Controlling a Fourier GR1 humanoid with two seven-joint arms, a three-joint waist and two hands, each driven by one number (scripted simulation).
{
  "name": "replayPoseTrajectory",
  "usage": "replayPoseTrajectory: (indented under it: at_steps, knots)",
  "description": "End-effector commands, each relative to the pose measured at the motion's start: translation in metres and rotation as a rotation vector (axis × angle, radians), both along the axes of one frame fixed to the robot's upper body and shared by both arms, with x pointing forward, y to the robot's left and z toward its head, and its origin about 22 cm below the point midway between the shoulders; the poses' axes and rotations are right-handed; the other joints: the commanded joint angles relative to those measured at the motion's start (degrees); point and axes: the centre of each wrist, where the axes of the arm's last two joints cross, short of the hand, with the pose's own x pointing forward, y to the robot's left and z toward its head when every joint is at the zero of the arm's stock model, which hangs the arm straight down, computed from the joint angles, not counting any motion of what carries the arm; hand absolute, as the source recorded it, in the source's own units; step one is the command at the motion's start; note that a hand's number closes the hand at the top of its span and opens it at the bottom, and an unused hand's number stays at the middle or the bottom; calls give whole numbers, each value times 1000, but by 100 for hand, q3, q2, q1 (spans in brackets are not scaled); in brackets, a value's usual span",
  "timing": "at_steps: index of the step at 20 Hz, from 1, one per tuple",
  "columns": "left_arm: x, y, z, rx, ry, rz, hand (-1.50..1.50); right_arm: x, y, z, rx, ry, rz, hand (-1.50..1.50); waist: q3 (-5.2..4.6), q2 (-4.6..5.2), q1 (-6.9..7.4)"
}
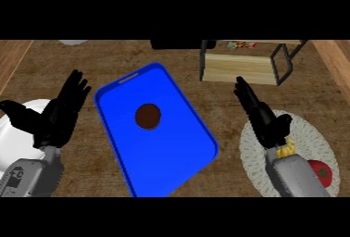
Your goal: Pick the squash from the placemat and place it in the tiered shelf
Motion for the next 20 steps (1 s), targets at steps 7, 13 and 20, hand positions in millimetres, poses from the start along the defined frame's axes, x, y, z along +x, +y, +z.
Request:
replayPoseTrajectory:
  at_steps: [7, 13, 20]
  knots:
    - [-41, 48, -58, 61, 317, 185, 0, -47, -198, 7, -835, 96, -793, 150, -244, -1, -857]
    - [-63, 47, -80, 39, 423, 169, 0, -93, -202, 18, -792, 86, -1167, -150, -42, -195, -520]
    - [-58, 43, -75, 41, 417, 113, 0, -142, -128, 41, -828, 237, -950, -150, -39, -133, -288]
